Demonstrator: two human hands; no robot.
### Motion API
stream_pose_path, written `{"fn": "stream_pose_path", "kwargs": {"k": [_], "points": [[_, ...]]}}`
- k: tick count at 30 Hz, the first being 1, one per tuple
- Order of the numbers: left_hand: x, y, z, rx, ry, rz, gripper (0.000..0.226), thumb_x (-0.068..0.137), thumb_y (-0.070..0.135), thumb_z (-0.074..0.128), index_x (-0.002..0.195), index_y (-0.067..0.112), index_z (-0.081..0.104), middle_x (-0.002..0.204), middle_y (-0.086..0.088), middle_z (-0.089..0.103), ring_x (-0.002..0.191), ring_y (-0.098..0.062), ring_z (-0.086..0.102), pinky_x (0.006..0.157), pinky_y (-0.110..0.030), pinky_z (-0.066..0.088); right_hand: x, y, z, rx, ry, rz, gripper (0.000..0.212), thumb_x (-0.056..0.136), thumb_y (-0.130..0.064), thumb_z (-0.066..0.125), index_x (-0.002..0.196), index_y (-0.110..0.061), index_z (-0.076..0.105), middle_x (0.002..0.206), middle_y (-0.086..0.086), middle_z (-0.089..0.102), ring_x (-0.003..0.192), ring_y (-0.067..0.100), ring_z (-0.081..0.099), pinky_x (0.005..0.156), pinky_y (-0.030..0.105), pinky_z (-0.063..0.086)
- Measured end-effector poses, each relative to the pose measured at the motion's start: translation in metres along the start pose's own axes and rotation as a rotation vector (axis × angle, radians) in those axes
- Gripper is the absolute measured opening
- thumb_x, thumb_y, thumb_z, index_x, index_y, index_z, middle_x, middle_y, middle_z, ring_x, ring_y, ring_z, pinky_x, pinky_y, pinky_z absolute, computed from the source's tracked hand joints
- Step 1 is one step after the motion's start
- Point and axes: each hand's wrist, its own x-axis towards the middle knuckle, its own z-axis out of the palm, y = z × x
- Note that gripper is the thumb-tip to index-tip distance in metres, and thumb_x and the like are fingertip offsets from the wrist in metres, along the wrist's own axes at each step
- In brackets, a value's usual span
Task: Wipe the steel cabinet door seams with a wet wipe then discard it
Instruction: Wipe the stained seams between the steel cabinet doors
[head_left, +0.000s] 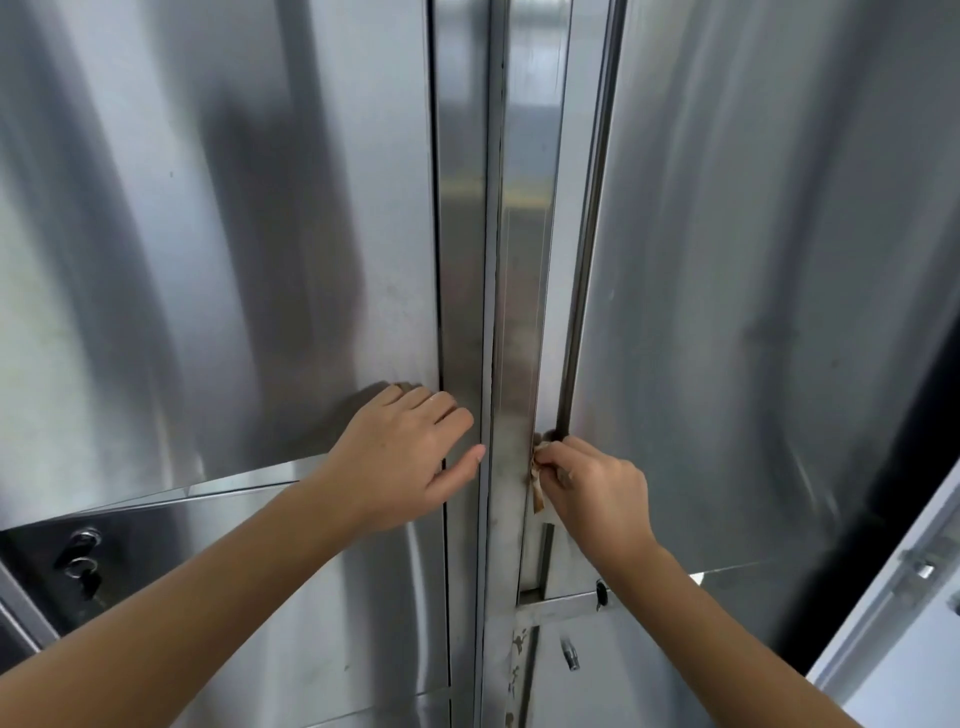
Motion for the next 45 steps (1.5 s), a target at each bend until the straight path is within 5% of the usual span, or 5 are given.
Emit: {"fn": "stream_pose_path", "kwargs": {"k": [16, 22, 36, 41, 45], "points": [[-0.041, 0.052, 0.038, -0.094, -0.030, -0.037, 0.036, 0.099, 0.045, 0.041, 0.091, 0.019, 0.064, 0.081, 0.003, 0.064, 0.071, -0.019, 0.059, 0.067, -0.032, 0.043, -0.078, 0.008, 0.040, -0.020, -0.306, 0.085, 0.007, 0.084, -0.019, 0.072, 0.086, -0.025, 0.074, 0.080, -0.008, 0.068, 0.055, 0.020, 0.064, 0.042, 0.029, 0.048], [-0.049, 0.051, 0.039, -0.122, -0.025, -0.063, 0.037, 0.100, 0.045, 0.040, 0.089, 0.019, 0.064, 0.080, 0.004, 0.064, 0.071, -0.017, 0.058, 0.068, -0.030, 0.042, -0.049, 0.006, -0.005, 0.087, -0.248, 0.123, 0.015, 0.083, -0.012, 0.067, 0.093, -0.023, 0.064, 0.090, -0.007, 0.064, 0.062, 0.025, 0.061, 0.049, 0.032, 0.047], [-0.052, 0.051, 0.033, -0.135, 0.028, -0.081, 0.039, 0.101, 0.046, 0.038, 0.091, 0.020, 0.066, 0.083, 0.004, 0.066, 0.074, -0.016, 0.060, 0.071, -0.030, 0.046, -0.068, 0.002, -0.020, 0.490, -0.349, 0.452, 0.016, 0.094, -0.022, 0.064, 0.092, -0.033, 0.053, 0.077, -0.006, 0.067, 0.061, 0.016, 0.061, 0.060, 0.043, 0.055], [-0.050, 0.052, 0.035, -0.128, 0.038, -0.071, 0.037, 0.101, 0.045, 0.039, 0.090, 0.020, 0.065, 0.082, 0.005, 0.065, 0.073, -0.016, 0.059, 0.070, -0.030, 0.044, -0.066, -0.001, -0.019, 0.677, -0.275, 0.528, 0.036, 0.089, -0.009, 0.072, 0.094, -0.045, 0.065, 0.088, -0.014, 0.072, 0.080, 0.011, 0.069, 0.075, 0.029, 0.058], [-0.048, 0.053, 0.037, -0.110, 0.054, -0.060, 0.033, 0.099, 0.043, 0.043, 0.088, 0.020, 0.063, 0.081, 0.004, 0.063, 0.071, -0.017, 0.058, 0.068, -0.030, 0.044, -0.063, -0.002, -0.019, 0.854, -0.258, 0.563, 0.030, 0.087, 0.000, 0.072, 0.092, -0.030, 0.076, 0.089, -0.007, 0.078, 0.087, 0.012, 0.073, 0.082, 0.024, 0.057]]}}
